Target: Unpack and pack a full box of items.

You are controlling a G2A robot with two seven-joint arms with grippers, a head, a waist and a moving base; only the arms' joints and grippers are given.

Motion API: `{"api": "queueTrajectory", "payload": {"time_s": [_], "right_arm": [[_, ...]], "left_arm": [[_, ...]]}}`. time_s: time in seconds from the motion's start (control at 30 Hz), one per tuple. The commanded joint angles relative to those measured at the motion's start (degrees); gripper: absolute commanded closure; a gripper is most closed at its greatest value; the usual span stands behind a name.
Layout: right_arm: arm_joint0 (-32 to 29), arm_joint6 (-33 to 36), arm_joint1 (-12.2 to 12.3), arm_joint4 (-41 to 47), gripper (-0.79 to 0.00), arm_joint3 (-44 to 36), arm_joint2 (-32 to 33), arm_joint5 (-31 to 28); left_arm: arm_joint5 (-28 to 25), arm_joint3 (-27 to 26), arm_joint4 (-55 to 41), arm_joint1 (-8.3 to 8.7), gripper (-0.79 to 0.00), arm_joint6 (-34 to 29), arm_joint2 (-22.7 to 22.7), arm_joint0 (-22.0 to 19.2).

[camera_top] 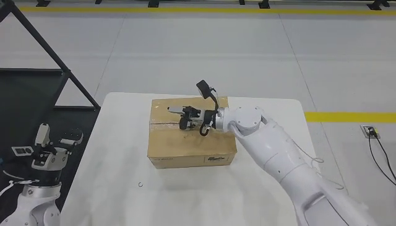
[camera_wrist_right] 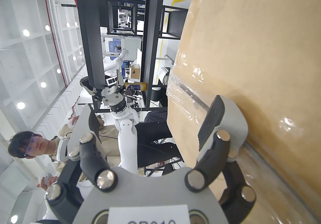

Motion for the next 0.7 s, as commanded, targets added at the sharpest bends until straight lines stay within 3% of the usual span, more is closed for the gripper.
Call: {"api": "queueTrajectory", "payload": {"time_s": [0.0, 0.67], "right_arm": [[0.28, -0.18, -0.87, 0.39, -0.785, 1.08, -0.4, -0.01], [3.07, -2.13, -9.54, 3.84, -0.785, 11.22, -1.84, -0.95]], "left_arm": [[-0.39, 0.31, -0.69, 0.04, -0.785, 0.21, -0.27, 0.35], [-3.63, 1.93, -4.89, 0.52, -0.785, 1.01, -2.8, 4.7]]}}
